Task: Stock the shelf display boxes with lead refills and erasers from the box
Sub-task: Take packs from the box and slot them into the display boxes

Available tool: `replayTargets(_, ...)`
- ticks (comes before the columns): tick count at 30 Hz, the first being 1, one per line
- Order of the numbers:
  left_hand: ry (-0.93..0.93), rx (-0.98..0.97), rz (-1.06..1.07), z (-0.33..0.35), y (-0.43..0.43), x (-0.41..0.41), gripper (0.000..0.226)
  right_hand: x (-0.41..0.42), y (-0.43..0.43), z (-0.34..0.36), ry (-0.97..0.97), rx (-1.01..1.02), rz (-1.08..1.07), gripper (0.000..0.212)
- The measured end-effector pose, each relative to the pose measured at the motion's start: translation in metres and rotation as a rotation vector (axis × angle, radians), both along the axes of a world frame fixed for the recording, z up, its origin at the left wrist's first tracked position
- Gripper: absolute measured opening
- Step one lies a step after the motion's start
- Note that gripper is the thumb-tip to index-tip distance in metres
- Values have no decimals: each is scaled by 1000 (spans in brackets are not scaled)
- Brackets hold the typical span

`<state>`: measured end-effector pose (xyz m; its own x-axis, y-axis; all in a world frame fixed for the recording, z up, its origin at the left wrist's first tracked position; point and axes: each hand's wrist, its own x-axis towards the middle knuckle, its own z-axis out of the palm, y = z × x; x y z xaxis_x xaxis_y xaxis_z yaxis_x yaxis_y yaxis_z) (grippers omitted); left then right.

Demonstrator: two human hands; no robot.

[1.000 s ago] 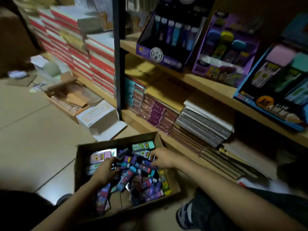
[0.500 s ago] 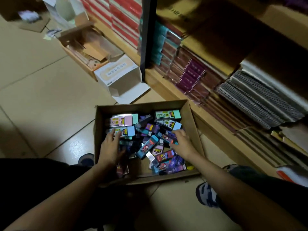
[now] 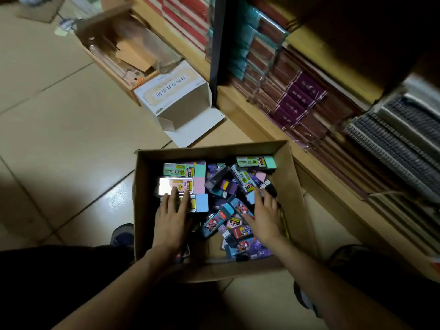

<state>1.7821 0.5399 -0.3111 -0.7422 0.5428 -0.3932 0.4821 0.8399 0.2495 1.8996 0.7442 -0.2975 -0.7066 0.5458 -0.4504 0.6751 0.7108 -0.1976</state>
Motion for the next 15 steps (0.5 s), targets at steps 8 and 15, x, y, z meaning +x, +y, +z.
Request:
replayTargets(8,89,-15,-96,15,12,-3,63,-5,-16,5,116,-125,-73,64)
replayTargets(15,-1,149,-179,16,17,-45,73,-43,-3,10,218,-335,-448,54)
